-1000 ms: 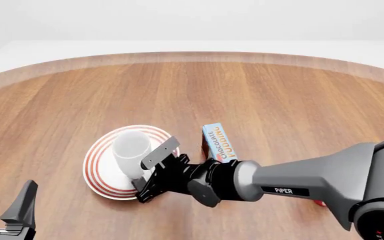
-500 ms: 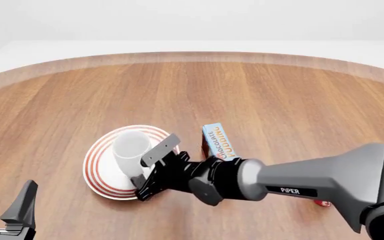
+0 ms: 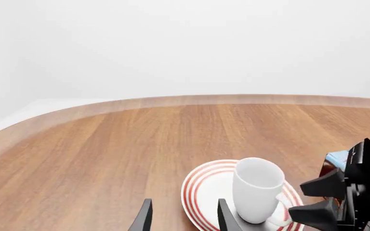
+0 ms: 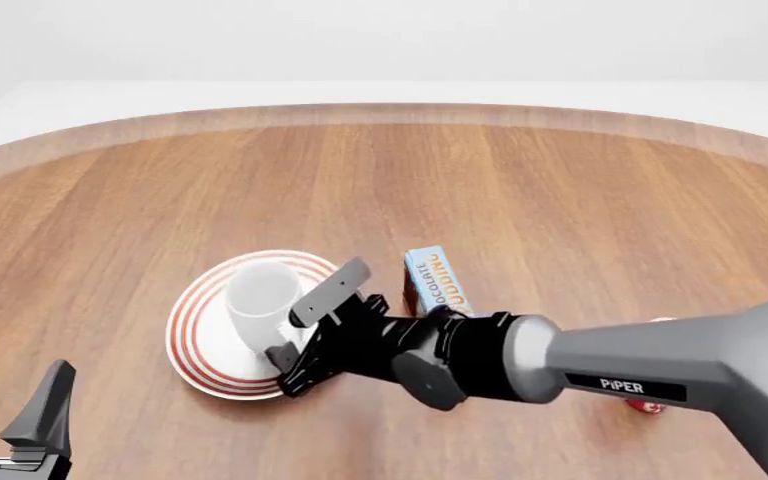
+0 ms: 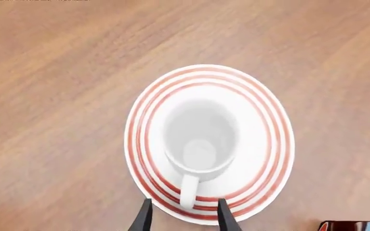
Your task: Pick up the white mug and put it on the plate, and put the chocolate pudding to the right of the plate.
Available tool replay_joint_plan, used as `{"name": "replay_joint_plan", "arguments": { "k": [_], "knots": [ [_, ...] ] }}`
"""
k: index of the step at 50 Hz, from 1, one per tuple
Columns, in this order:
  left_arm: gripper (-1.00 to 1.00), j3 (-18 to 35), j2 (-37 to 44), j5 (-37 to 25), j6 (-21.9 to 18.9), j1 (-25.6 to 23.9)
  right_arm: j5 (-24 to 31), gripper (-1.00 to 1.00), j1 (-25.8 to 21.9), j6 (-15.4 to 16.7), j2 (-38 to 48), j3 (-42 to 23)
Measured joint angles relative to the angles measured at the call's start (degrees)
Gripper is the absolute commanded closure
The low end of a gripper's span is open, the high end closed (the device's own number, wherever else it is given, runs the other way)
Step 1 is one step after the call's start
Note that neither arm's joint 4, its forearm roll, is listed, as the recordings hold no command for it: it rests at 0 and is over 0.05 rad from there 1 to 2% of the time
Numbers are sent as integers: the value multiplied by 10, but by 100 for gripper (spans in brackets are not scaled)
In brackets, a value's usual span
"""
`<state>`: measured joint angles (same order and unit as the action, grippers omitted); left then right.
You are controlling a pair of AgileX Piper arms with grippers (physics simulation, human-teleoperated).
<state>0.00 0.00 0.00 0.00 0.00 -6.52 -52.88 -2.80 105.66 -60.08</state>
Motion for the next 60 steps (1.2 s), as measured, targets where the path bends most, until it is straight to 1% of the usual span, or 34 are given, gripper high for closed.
{"name": "replay_joint_plan", "arguments": {
  "k": [37, 60],
  "knots": [
    [-100, 0, 0, 0, 0, 0, -8, -100, 3, 15, -92, 67],
    [-100, 0, 0, 0, 0, 0, -14, -100, 16, 25, -159, 122]
  ]
}}
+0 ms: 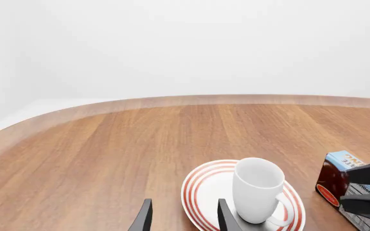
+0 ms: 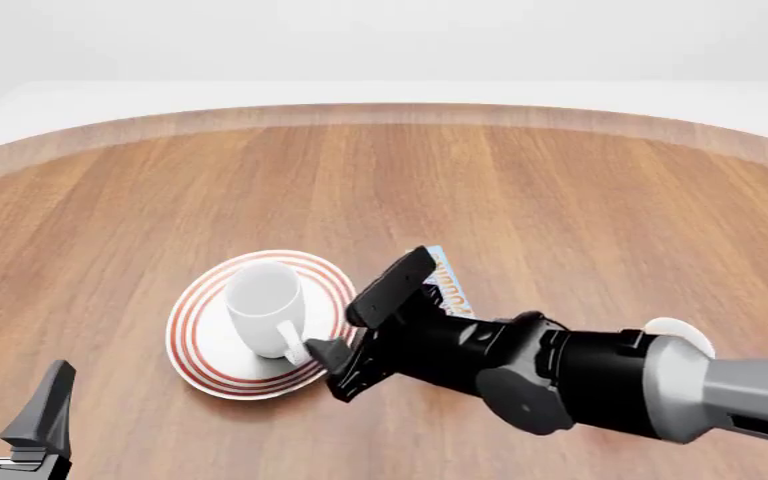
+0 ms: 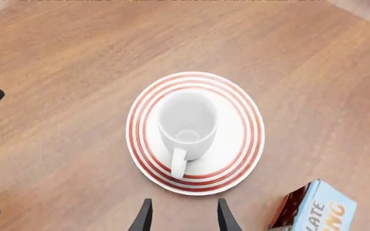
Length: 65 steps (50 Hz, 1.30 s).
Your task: Pick up the white mug and put it on the plate, and put the chocolate pudding to the right of the plate.
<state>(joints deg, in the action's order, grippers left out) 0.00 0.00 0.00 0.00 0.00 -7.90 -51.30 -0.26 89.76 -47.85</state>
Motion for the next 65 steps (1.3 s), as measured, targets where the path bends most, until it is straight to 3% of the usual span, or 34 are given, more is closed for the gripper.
{"name": "replay_joint_plan", "arguments": {
  "k": [65],
  "knots": [
    [-100, 0, 0, 0, 0, 0, 11, -100, 58, -1, -225, 154]
  ]
}}
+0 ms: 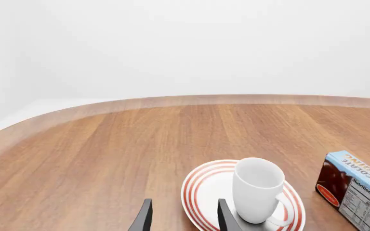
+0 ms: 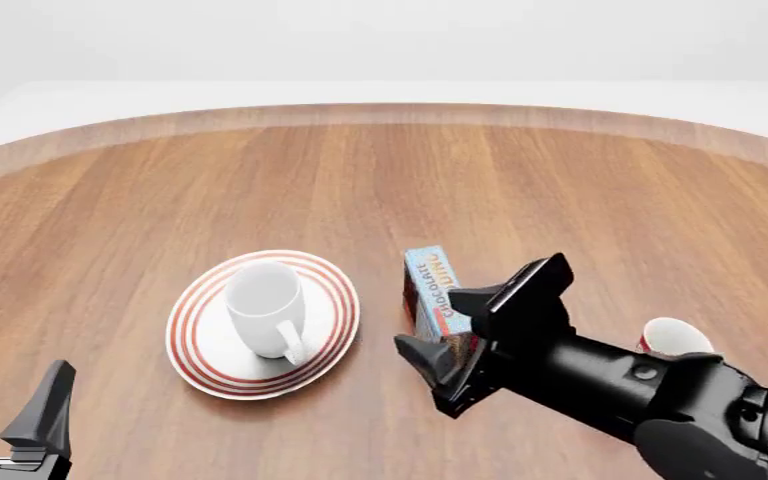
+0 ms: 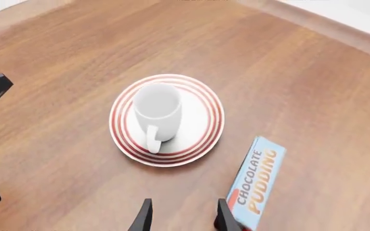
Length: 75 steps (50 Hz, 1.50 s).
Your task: Pick up the white mug and put it on the plate, and put the chocolate pudding to the right of the plate.
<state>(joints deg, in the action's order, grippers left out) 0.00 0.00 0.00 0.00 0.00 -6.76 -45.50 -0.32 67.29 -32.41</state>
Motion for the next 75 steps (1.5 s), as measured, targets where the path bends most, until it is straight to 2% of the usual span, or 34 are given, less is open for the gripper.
{"name": "replay_joint_plan", "arguments": {
  "k": [41, 75],
  "knots": [
    [-100, 0, 0, 0, 0, 0, 65, -100, 33, 1, -162, 71],
    [-100, 0, 0, 0, 0, 0, 192, -100, 74, 8, -351, 113]
  ]
}}
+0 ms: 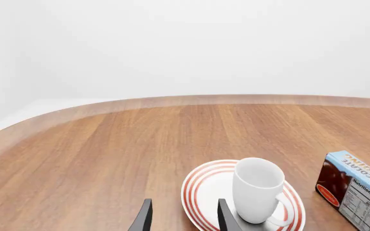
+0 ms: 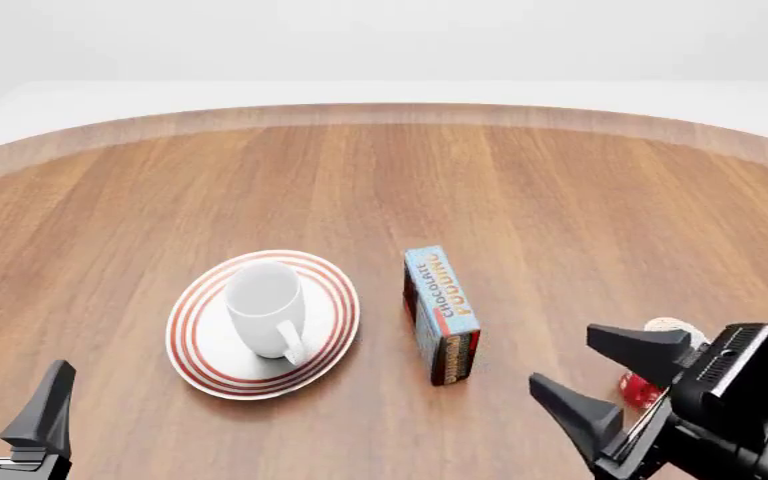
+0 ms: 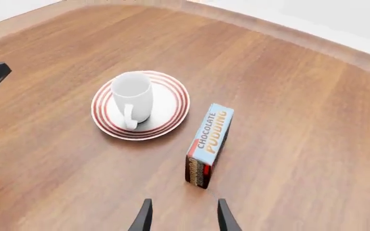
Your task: Pick up the white mug and put it on the plate, and put the chocolate pudding to the right of the plate.
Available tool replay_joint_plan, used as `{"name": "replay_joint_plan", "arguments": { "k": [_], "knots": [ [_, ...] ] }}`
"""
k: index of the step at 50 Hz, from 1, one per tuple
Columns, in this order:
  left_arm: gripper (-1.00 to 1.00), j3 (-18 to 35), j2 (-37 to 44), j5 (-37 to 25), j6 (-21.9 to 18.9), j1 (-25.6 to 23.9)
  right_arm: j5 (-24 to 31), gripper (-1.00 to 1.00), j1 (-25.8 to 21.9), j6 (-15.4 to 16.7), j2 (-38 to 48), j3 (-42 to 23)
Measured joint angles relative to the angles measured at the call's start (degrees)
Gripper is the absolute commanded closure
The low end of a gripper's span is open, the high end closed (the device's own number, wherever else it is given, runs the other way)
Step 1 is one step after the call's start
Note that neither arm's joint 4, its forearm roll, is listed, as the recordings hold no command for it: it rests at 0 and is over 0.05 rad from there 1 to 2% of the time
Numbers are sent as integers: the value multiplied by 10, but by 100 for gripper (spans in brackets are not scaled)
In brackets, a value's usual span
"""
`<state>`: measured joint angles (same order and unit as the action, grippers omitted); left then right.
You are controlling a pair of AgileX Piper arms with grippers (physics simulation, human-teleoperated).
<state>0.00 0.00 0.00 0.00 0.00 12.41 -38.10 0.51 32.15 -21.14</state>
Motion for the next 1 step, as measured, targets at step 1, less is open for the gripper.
{"name": "replay_joint_plan", "arguments": {
  "k": [1],
  "knots": [
    [-100, 0, 0, 0, 0, 0, 5, -100, 1, 0, -6, 0]
  ]
}}
